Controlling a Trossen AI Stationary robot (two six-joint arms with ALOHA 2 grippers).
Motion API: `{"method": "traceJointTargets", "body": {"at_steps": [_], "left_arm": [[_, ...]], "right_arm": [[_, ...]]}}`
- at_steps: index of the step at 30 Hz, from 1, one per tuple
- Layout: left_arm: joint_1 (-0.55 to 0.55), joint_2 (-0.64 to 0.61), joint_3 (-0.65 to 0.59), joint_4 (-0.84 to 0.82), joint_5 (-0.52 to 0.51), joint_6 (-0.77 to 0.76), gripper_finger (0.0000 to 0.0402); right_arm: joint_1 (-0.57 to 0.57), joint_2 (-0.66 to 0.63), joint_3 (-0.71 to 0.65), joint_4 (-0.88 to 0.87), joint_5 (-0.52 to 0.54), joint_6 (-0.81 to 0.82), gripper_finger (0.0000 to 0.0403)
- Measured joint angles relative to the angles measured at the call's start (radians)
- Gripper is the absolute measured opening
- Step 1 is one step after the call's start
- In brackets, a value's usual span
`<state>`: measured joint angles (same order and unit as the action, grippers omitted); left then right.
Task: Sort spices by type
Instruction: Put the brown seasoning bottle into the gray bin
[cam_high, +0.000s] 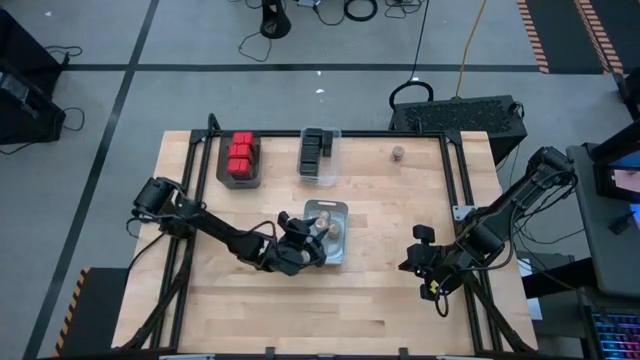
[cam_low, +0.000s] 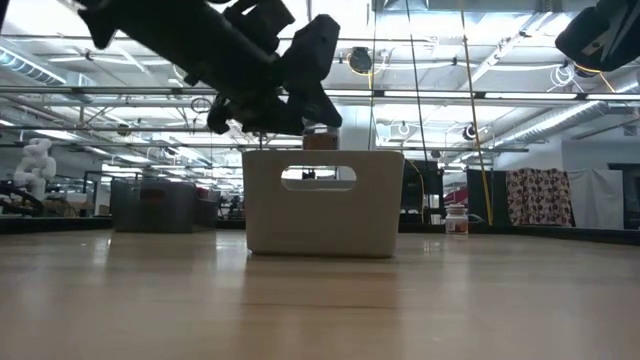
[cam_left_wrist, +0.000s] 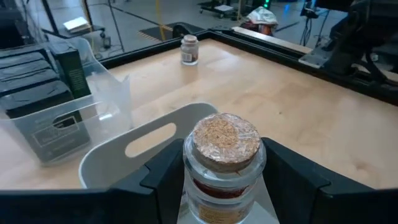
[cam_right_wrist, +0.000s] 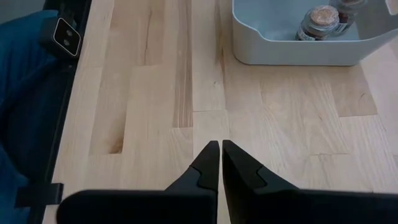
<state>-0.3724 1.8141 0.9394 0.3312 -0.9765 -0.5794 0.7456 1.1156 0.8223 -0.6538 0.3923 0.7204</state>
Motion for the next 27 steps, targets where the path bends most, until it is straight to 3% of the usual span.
{"method": "traceJointTargets", "body": {"at_steps": [6,19,27], "left_arm": [[-0.002,0.0,0.028,-0.095,-0.03,-0.047,0.0191],[0.002,0.031,0.028,-0.113,-0.022,-0.121,0.0191],[0.021,0.045,0.029,-0.114,0.047,-0.144,0.0191]], "right_arm": [[0.0,0.0,0.0,0.0,0.0,0.0,0.0],[0.0,0.0,0.0,-0.001,0.0,0.0,0.0],[0.0,0.0,0.0,0.0,0.0,0.0,0.0]]}}
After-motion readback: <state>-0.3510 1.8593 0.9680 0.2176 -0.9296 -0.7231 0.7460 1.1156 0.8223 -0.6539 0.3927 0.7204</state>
